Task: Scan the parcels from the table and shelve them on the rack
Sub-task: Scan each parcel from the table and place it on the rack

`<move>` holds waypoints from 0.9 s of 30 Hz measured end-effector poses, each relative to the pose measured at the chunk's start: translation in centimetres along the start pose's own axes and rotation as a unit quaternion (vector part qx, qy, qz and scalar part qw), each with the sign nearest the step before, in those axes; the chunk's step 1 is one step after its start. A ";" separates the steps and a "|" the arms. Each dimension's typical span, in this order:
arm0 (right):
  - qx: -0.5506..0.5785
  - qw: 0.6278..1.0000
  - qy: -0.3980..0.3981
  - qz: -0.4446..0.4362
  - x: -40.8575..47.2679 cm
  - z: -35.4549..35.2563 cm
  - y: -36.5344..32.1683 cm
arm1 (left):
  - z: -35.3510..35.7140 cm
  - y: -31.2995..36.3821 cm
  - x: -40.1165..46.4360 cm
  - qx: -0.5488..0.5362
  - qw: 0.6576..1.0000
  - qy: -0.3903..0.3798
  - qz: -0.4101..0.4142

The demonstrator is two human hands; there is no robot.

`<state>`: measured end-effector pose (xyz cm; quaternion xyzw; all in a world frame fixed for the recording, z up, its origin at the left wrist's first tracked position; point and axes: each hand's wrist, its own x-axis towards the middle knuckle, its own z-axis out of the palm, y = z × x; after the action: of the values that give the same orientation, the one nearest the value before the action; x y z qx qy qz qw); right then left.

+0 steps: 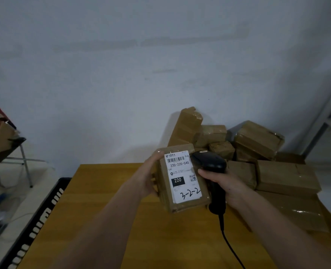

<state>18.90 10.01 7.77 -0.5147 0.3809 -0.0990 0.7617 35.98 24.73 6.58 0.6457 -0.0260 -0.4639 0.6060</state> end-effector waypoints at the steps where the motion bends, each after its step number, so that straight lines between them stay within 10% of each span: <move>1: 0.005 1.000 -0.008 -0.002 -0.4 -0.1 -0.2 | 0.5 -0.1 -0.1 -0.004 1.000 -0.008 -0.006; 27: -0.112 0.963 0.057 -0.240 -10.7 -5.2 -4.3 | 9.9 3.1 -3.5 0.029 0.987 0.029 0.157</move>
<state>8.96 10.19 15.64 -0.6667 0.2974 -0.2648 0.6300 29.40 18.46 12.73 0.6641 -0.1233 -0.3428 0.6528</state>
